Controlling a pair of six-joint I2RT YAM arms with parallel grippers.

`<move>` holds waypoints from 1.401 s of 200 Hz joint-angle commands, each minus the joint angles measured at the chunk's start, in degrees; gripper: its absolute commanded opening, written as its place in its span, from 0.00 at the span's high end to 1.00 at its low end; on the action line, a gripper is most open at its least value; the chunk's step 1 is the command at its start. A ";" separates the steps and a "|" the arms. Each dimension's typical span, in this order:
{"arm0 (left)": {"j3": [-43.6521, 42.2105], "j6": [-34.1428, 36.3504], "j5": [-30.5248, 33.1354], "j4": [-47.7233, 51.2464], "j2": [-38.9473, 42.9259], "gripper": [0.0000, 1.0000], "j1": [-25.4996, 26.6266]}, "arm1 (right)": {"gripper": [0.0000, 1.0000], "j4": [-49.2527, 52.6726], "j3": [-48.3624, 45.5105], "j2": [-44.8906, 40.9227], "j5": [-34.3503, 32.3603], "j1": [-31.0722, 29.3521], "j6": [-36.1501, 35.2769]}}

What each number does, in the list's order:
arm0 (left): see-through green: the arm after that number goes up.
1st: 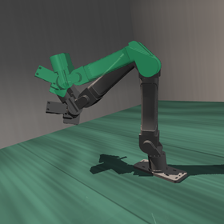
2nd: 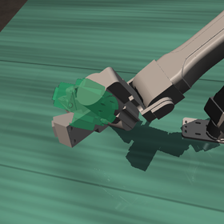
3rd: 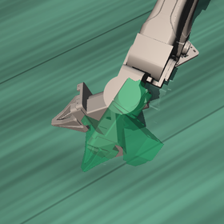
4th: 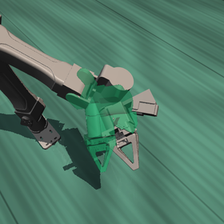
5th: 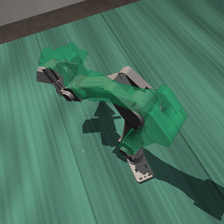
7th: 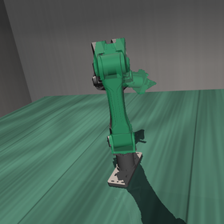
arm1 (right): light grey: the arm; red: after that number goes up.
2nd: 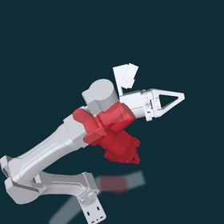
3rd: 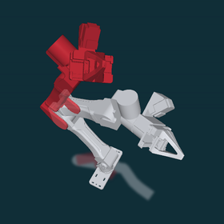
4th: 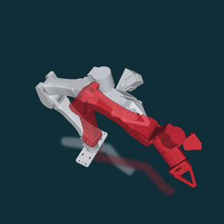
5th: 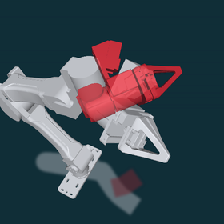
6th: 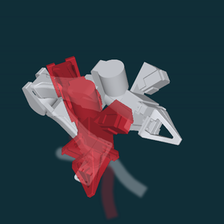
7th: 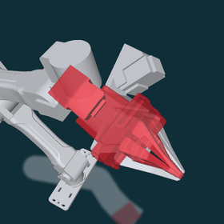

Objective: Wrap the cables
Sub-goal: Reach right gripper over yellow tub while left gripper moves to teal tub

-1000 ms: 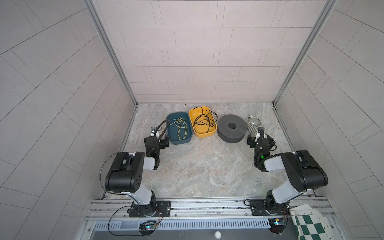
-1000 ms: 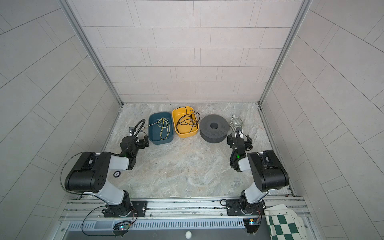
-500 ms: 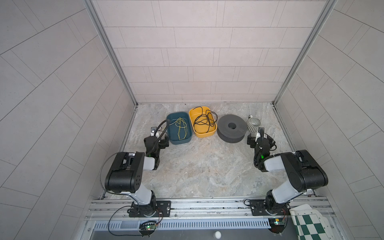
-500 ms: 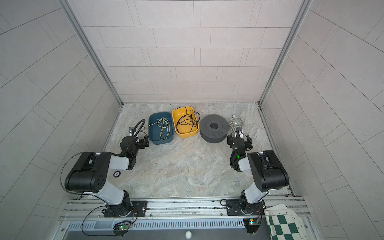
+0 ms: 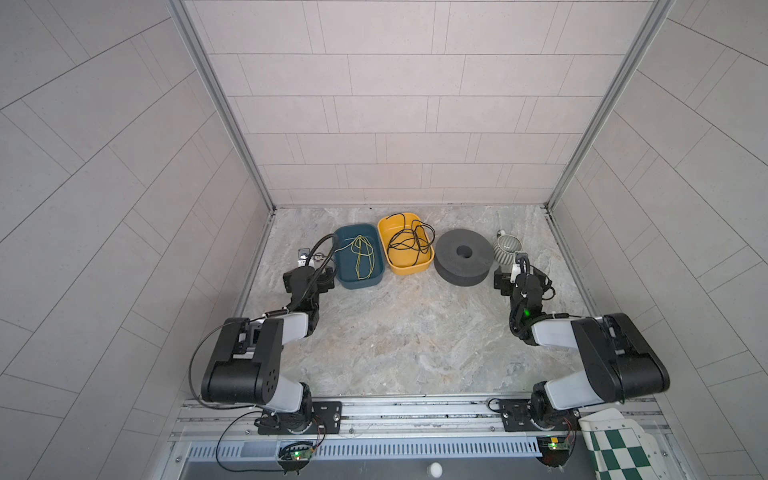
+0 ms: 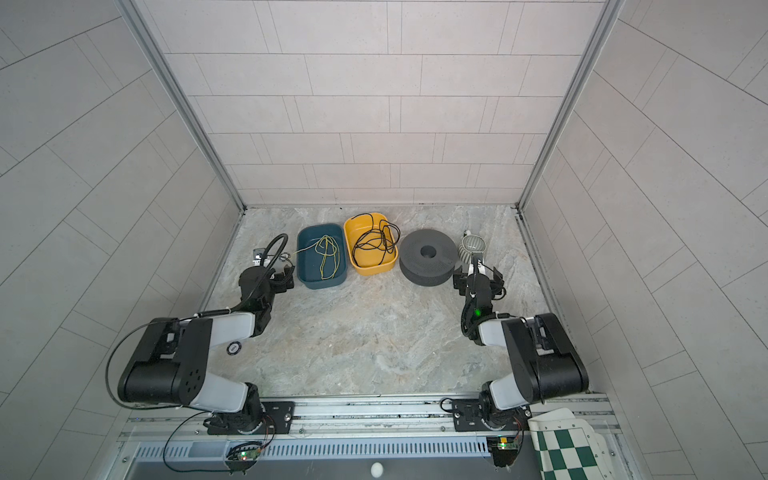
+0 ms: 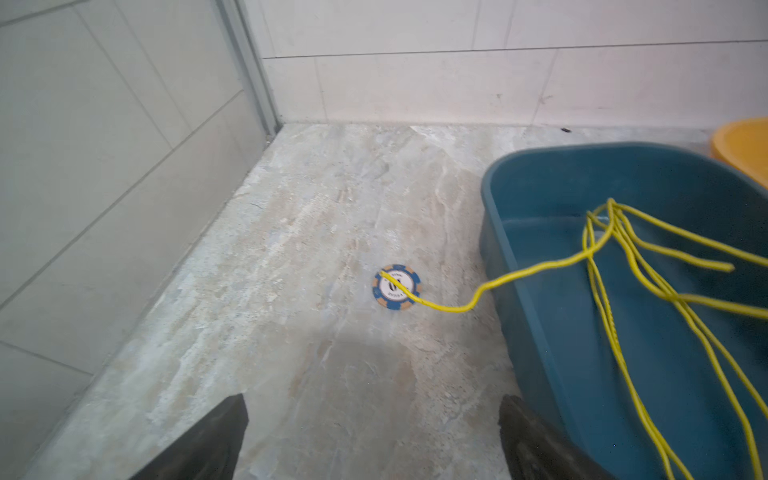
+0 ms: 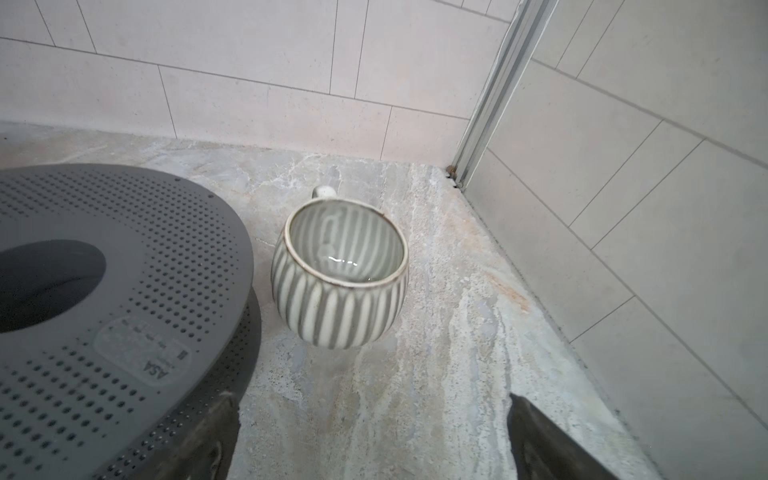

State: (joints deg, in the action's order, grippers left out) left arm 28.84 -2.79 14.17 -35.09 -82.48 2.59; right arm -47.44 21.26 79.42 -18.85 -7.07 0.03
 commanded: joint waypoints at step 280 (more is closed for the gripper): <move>26.97 -21.27 -35.76 54.60 14.45 0.02 2.51 | 0.02 70.57 80.31 38.60 13.77 -28.11 52.01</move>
State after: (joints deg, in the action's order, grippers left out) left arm 56.60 -22.70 -19.94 21.32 -67.81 4.91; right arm 23.35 96.64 113.82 -3.60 -34.44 43.42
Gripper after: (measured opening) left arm 0.983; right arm 0.980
